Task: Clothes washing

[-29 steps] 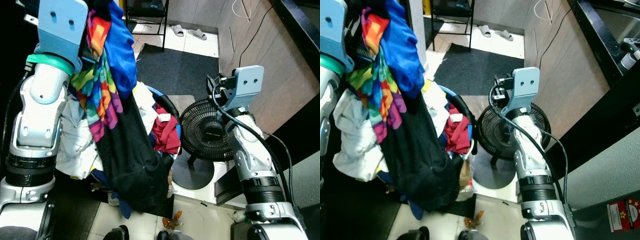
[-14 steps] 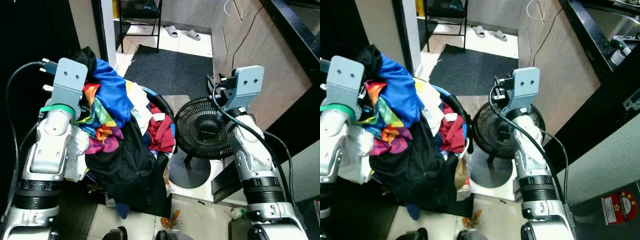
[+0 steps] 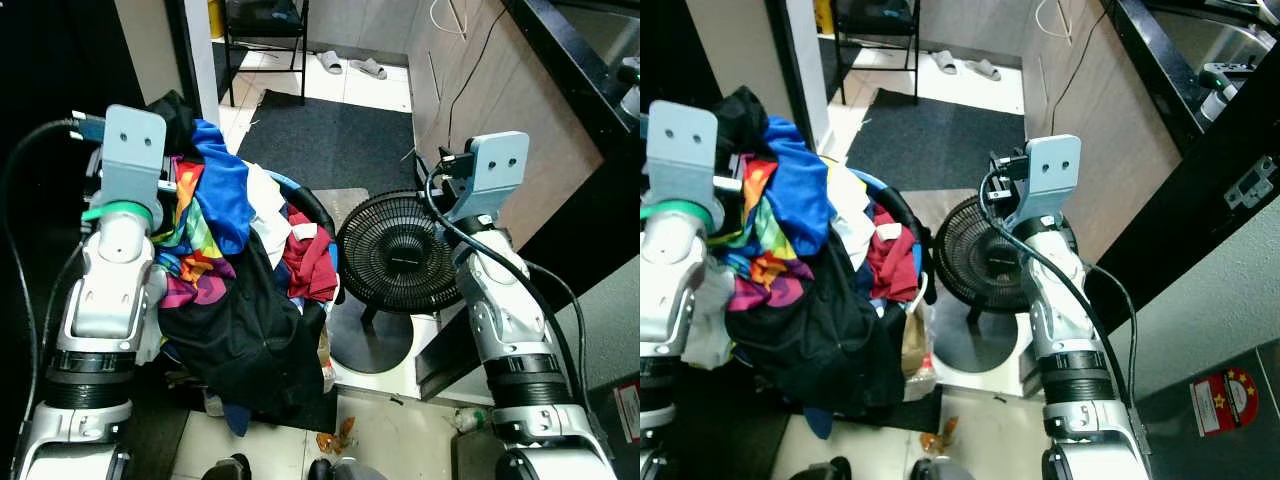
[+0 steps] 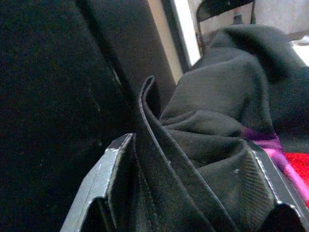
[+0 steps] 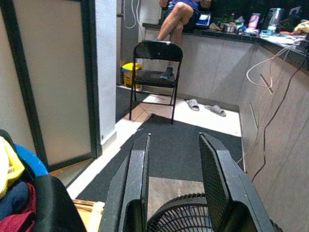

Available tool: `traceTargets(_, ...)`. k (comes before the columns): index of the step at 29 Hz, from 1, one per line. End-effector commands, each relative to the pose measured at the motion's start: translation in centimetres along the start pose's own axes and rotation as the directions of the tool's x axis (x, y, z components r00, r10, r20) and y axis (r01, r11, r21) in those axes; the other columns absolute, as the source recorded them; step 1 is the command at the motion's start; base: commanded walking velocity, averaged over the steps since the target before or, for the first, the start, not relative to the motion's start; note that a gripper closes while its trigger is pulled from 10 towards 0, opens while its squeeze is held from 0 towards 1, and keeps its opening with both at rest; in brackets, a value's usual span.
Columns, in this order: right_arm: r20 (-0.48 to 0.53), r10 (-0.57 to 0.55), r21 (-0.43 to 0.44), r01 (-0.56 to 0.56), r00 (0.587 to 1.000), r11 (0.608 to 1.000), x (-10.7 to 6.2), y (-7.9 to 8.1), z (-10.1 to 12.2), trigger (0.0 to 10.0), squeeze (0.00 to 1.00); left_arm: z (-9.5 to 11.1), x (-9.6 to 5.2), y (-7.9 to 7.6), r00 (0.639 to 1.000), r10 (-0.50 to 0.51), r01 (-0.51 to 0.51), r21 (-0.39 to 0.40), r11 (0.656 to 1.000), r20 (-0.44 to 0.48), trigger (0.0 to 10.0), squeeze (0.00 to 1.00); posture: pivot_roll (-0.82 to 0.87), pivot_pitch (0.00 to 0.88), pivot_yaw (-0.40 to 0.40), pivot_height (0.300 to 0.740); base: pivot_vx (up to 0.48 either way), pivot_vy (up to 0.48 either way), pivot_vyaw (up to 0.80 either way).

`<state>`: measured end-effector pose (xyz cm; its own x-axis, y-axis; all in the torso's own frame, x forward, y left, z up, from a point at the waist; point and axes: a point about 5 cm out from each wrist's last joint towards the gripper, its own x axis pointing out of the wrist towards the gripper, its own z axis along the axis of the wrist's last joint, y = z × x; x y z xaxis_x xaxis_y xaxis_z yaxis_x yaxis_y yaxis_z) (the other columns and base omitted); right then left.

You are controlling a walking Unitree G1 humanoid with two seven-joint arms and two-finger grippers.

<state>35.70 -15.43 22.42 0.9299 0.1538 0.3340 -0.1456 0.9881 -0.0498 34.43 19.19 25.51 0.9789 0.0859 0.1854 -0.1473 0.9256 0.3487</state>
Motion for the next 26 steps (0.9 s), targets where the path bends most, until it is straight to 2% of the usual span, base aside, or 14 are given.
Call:
traceTargets(1, -0.002, -0.003, 0.004, 0.003, 1.0, 1.0, 0.0, 0.0, -0.1, 10.0, 0.0, 2.1, -0.1, -3.7, 0.964, -0.244, 0.246, -0.007, 0.969, 0.102, 10.0, 0.0, 0.05, 0.071, -0.044, 0.74, 0.0, 0.0, 0.0)
traceTargets(2, 0.0, -0.002, 0.007, 0.002, 1.0, 1.0, 0.0, 0.2, -0.1, 10.0, 0.0, 3.6, -0.1, -6.0, 0.914, -0.378, 0.383, -0.009, 0.924, 0.15, 10.0, 0.0, 0.04, 0.072, -0.041, 0.74, 0.0, 0.0, 0.0)
traceTargets(4, 0.0, -0.002, 0.007, 0.002, 1.0, 1.0, 0.0, 0.2, -0.1, 10.0, 0.0, 3.6, -0.1, -6.0, 0.914, -0.378, 0.383, -0.009, 0.924, 0.15, 10.0, 0.0, 0.04, 0.072, -0.041, 0.74, 0.0, 0.0, 0.0)
traceTargets(5, 0.002, -0.002, 0.008, 0.002, 1.0, 1.0, 0.0, 0.2, 0.0, 10.0, 0.0, 4.5, -0.2, -7.7, 0.871, -0.463, 0.471, -0.01, 0.882, 0.163, 10.0, 0.0, 0.04, 0.073, -0.039, 0.74, 0.0, 0.0, 0.0)
traceTargets(7, 0.002, -0.006, 0.008, 0.006, 1.0, 1.0, -0.1, 0.1, -0.1, 10.0, 0.0, 5.0, 0.0, -9.7, 0.832, -0.539, 0.542, 0.014, 0.84, 0.128, 10.0, 0.0, 0.03, 0.074, -0.038, 0.74, 0.0, 0.0, 0.0)
traceTargets(9, 0.002, -0.006, 0.008, 0.006, 1.0, 1.0, -0.1, 0.1, -0.1, 10.0, 0.0, 5.0, 0.0, -9.7, 0.832, -0.539, 0.542, 0.014, 0.84, 0.128, 10.0, 0.0, 0.03, 0.074, -0.038, 0.74, 0.0, 0.0, 0.0)
traceTargets(12, -0.003, -0.018, 0.004, 0.018, 1.0, 1.0, -0.4, -0.2, -0.1, 10.0, 0.0, 4.1, 0.2, -10.7, 0.814, -0.579, 0.568, 0.142, 0.811, 0.049, 10.0, 0.0, 0.04, 0.083, -0.035, 0.74, 0.0, 0.0, 0.0)
traceTargets(16, -0.005, -0.02, 0.005, 0.02, 1.0, 1.0, -0.4, -0.2, -0.2, 10.0, 0.0, 3.9, 0.5, -10.4, 0.826, -0.562, 0.548, 0.178, 0.818, 0.039, 10.0, 0.0, 0.04, 0.084, -0.034, 0.74, 0.0, 0.0, 0.0)
traceTargets(20, -0.006, -0.016, 0.011, 0.017, 1.0, 1.0, -0.3, 0.0, -0.3, 10.0, 0.0, 5.0, 1.5, -9.3, 0.856, -0.511, 0.493, 0.174, 0.853, 0.081, 10.0, 0.0, 0.04, 0.086, -0.036, 0.74, 0.0, 0.0, 0.0)
traceTargets(22, -0.004, -0.011, 0.016, 0.011, 1.0, 1.0, -0.3, 0.3, -0.3, 10.0, 0.0, 7.2, 2.6, -7.0, 0.88, -0.453, 0.426, 0.184, 0.886, 0.142, 10.0, 0.0, 0.05, 0.089, -0.036, 0.74, 0.0, 0.0, 0.0)
traceTargets(23, -0.004, -0.011, 0.016, 0.011, 1.0, 1.0, -0.3, 0.3, -0.3, 10.0, 0.0, 7.2, 2.6, -7.0, 0.88, -0.453, 0.426, 0.184, 0.886, 0.142, 10.0, 0.0, 0.05, 0.089, -0.036, 0.74, 0.0, 0.0, 0.0)
traceTargets(24, -0.004, -0.01, 0.016, 0.01, 1.0, 1.0, -0.3, 0.3, -0.2, 10.0, 0.0, 8.2, 2.9, -5.6, 0.885, -0.437, 0.404, 0.2, 0.893, 0.164, 10.0, 0.0, 0.04, 0.09, -0.035, 0.74, 0.0, 0.0, 0.0)
traceTargets(25, -0.004, -0.01, 0.016, 0.01, 1.0, 1.0, -0.3, 0.3, -0.2, 10.0, 0.0, 8.2, 2.9, -5.6, 0.885, -0.437, 0.404, 0.2, 0.893, 0.164, 10.0, 0.0, 0.04, 0.09, -0.035, 0.74, 0.0, 0.0, 0.0)
traceTargets(26, -0.004, -0.012, 0.016, 0.012, 1.0, 1.0, -0.4, 0.2, -0.2, 10.0, 0.0, 8.7, 2.9, -4.2, 0.885, -0.433, 0.394, 0.22, 0.892, 0.17, 10.0, 0.0, 0.04, 0.093, -0.035, 0.74, 0.0, 0.0, 0.0)
